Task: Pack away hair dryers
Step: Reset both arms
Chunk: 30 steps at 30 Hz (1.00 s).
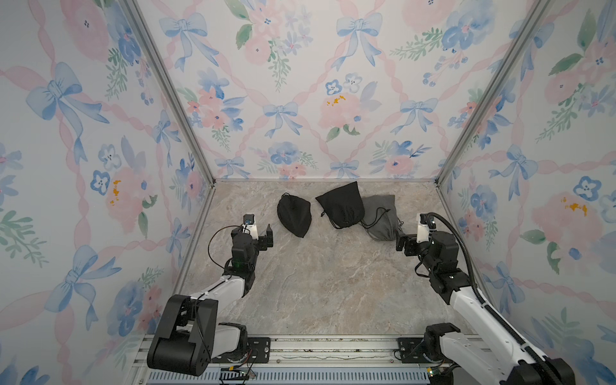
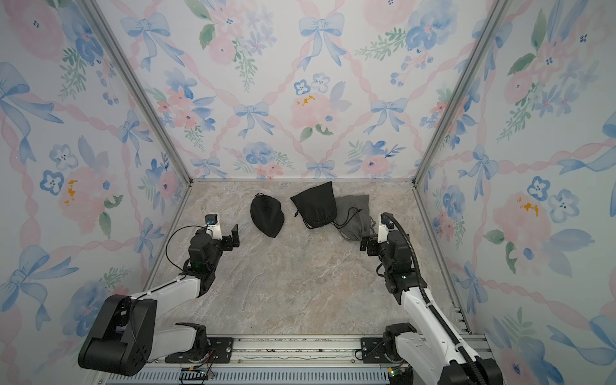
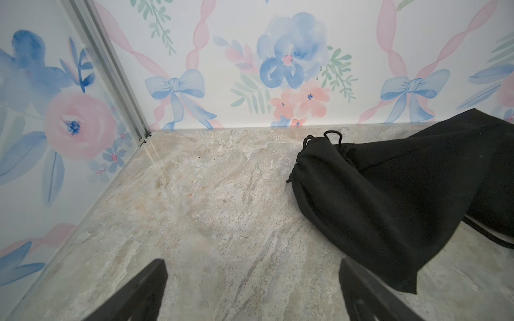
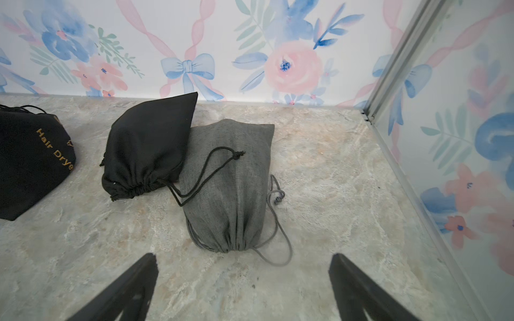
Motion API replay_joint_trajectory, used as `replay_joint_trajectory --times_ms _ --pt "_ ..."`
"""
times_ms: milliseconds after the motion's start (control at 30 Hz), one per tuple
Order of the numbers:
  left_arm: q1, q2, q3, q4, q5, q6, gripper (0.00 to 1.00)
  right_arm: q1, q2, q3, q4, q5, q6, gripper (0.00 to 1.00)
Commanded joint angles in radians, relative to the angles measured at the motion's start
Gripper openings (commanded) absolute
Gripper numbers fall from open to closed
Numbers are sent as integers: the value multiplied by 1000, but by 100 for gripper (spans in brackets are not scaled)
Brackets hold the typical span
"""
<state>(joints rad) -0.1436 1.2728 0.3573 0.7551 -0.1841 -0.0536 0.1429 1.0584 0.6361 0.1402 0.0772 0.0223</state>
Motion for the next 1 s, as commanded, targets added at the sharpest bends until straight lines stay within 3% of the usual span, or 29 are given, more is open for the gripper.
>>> replay_joint_trajectory --times_ms 0,333,433,633,800,867,967 --pt "-5 19 -39 149 -33 -7 98 -23 -23 -72 109 43 -5 98" --pt "-5 94 -145 357 -62 39 98 -42 108 -249 443 87 -32 97" --pt "35 121 -153 424 -26 -9 98 -44 190 -283 558 98 -46 97" --pt "41 279 -188 631 -13 -18 98 -43 352 -343 821 55 -71 97" --pt "47 276 -171 591 -24 -27 98 -42 521 -340 1000 37 -83 97" --pt "47 278 -167 591 -26 -26 98 -55 466 -264 769 23 -73 97" --pt "47 281 -167 590 -26 -26 98 -126 498 -246 783 -76 -10 97"
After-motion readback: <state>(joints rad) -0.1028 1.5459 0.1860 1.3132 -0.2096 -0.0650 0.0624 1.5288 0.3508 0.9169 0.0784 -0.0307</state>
